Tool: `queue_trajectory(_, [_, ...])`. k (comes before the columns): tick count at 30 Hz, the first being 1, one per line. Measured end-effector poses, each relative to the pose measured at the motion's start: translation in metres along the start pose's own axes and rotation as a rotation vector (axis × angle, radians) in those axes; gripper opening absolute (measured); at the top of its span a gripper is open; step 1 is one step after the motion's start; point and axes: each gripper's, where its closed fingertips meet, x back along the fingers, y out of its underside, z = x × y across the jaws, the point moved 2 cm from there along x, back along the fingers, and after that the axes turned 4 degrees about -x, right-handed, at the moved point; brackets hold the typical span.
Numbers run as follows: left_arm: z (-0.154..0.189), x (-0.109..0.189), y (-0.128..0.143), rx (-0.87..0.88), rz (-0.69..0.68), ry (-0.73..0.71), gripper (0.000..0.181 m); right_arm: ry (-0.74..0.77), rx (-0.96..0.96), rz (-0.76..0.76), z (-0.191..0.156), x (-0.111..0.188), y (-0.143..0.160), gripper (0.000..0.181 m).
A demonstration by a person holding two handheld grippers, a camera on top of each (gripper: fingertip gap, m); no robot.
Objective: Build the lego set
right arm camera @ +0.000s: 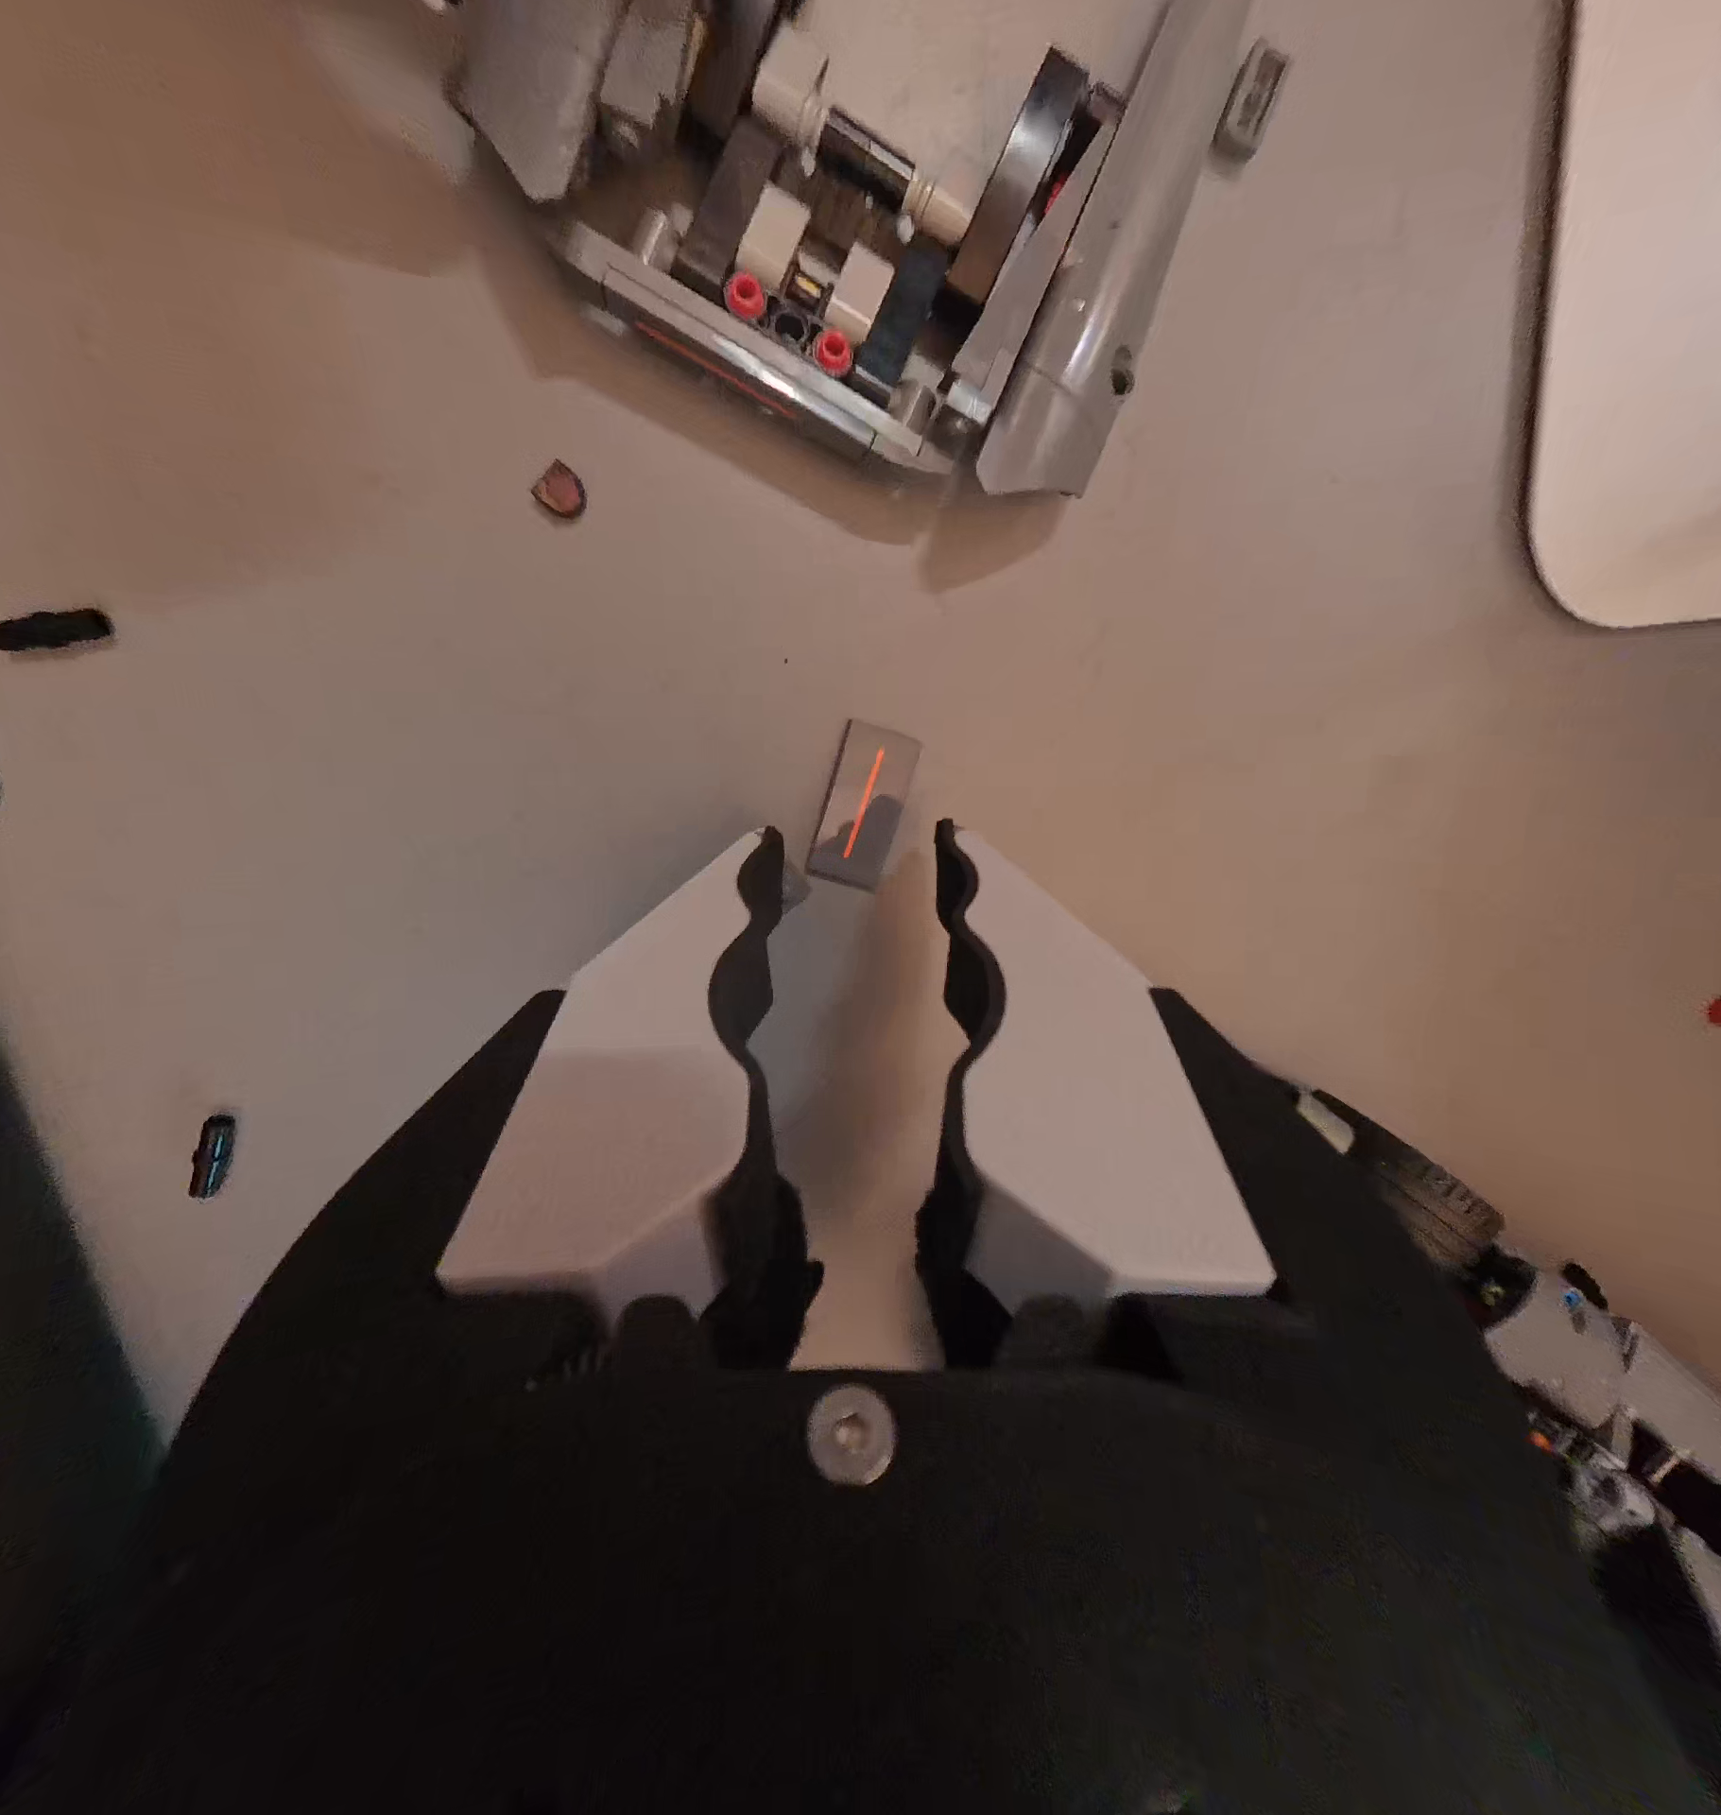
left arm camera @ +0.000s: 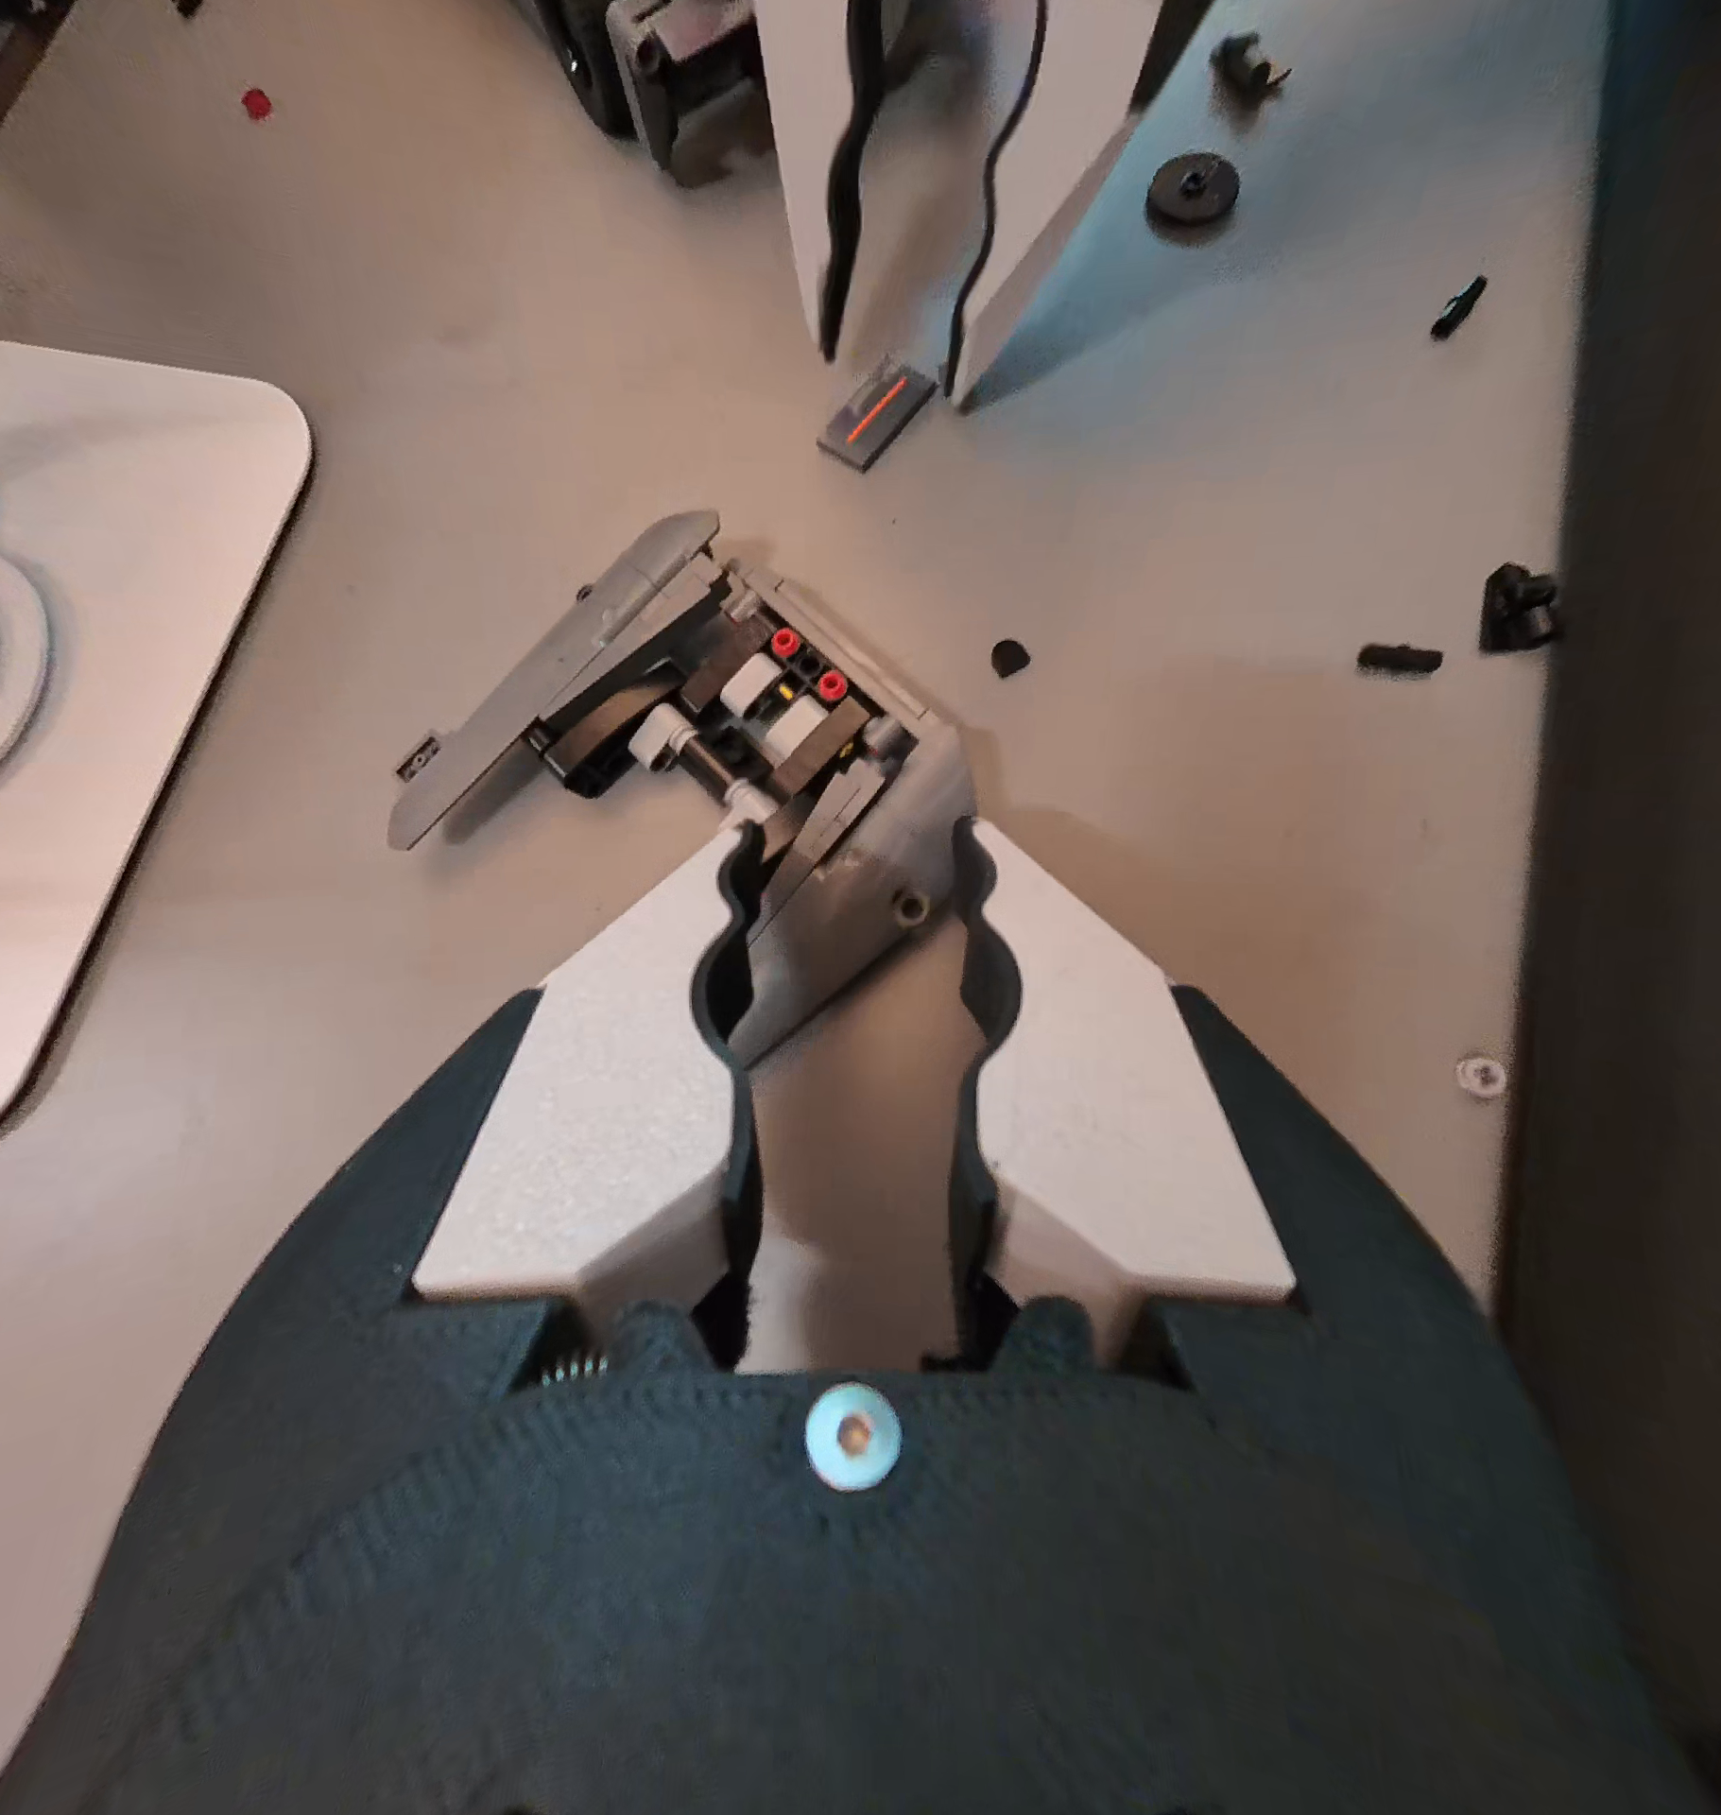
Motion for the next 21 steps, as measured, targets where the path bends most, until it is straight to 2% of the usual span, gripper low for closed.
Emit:
queue_trajectory(4, [0.005, -0.010, -0.007, -0.008, -0.010, 0.015, 0.037, -0.013, -0.020, -0.013, -0.002, -0.005, -0.003, 0.016])
queue_trajectory(8, [0.007, -0.018, 0.000, -0.013, -0.071, 0.024, 0.036, -0.010, -0.021, -0.008, -0.003, -0.006, -0.005, 0.013])
queue_trajectory(15, [0.012, -0.004, 0.012, -0.040, -0.094, 0.061, 0.035, -0.045, 0.004, 0.060, -0.010, 0.002, -0.016, 0.000])
queue_trajectory(18, [0.009, 0.004, 0.019, -0.026, -0.102, 0.052, 0.035, -0.047, 0.011, 0.073, -0.012, 0.003, -0.020, 0.000])
queue_trajectory(21, [0.006, 0.010, 0.021, -0.007, -0.090, 0.042, 0.033, -0.064, 0.013, 0.056, -0.014, 0.000, -0.019, 0.019])
